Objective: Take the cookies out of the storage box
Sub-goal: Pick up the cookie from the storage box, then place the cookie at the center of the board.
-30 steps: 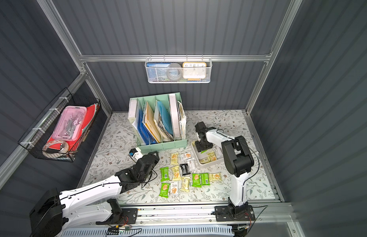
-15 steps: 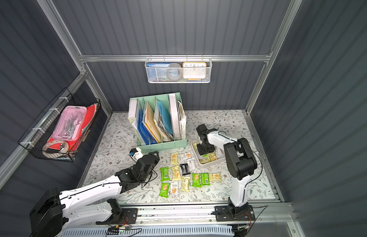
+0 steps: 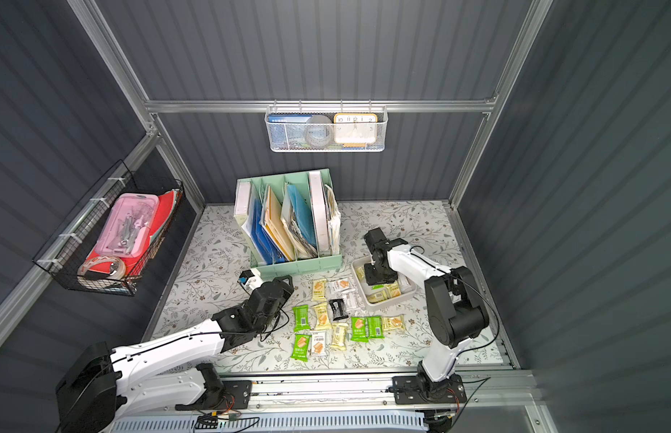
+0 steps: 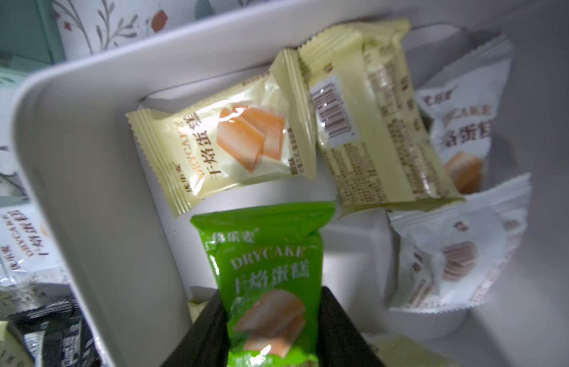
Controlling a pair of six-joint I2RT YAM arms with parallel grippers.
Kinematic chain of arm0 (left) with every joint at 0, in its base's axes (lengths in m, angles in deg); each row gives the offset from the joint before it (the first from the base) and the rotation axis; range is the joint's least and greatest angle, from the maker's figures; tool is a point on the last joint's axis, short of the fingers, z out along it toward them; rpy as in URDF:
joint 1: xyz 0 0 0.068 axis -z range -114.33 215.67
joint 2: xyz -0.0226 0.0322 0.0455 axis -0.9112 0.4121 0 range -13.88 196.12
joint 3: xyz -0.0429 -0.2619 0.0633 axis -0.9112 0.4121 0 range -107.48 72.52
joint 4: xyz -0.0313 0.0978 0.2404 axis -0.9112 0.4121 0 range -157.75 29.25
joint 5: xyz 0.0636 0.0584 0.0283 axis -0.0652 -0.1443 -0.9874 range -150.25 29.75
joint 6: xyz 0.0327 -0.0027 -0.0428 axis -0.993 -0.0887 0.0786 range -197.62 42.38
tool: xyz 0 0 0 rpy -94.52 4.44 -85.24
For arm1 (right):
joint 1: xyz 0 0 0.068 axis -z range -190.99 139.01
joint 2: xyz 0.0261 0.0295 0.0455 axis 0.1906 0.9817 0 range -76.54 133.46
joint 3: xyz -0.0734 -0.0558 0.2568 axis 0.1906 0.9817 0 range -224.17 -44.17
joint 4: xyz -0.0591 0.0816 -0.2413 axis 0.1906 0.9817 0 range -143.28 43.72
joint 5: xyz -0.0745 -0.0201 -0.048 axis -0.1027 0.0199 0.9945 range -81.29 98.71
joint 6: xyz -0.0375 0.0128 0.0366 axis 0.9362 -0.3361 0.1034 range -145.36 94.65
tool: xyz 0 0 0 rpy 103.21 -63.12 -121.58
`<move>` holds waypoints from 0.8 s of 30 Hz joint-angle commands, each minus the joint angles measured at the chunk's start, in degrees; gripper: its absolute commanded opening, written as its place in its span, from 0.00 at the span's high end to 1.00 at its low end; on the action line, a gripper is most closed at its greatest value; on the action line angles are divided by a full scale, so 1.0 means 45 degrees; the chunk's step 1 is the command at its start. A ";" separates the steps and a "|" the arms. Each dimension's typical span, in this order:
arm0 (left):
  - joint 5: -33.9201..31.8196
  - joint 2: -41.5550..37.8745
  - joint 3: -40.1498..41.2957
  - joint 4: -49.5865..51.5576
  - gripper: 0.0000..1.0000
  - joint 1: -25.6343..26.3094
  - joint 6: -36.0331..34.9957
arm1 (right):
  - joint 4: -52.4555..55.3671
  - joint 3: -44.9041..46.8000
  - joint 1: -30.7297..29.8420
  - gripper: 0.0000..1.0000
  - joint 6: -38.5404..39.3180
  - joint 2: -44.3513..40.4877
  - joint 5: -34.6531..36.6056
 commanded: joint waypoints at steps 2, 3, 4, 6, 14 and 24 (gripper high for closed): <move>0.0039 0.0192 -0.0321 -0.0087 0.59 -0.0083 -0.0082 | -0.0891 0.0147 0.0016 0.56 -0.0245 -0.0435 0.0236; 0.0020 0.0206 -0.0292 -0.0091 0.59 -0.0091 -0.0047 | -0.0981 0.0129 0.0013 0.56 -0.0216 -0.0444 0.0268; -0.0009 0.0204 -0.0275 -0.0097 0.59 -0.0074 0.0009 | -0.1021 0.0057 0.0009 0.56 -0.0216 -0.0439 0.0181; -0.0055 0.0205 -0.0211 -0.0014 0.59 -0.0101 0.0160 | -0.0941 -0.0084 -0.0007 0.56 -0.0134 -0.0457 -0.0217; -0.0122 0.0290 -0.0052 0.0187 0.59 -0.0286 0.0426 | -0.0301 0.0236 -0.0726 0.57 -0.0345 -0.1472 -0.0952; 0.0670 -0.0882 -0.0184 0.1273 0.60 -0.1814 -0.0737 | 0.0506 -0.0128 -0.4560 0.57 -0.1448 -0.2114 -0.0550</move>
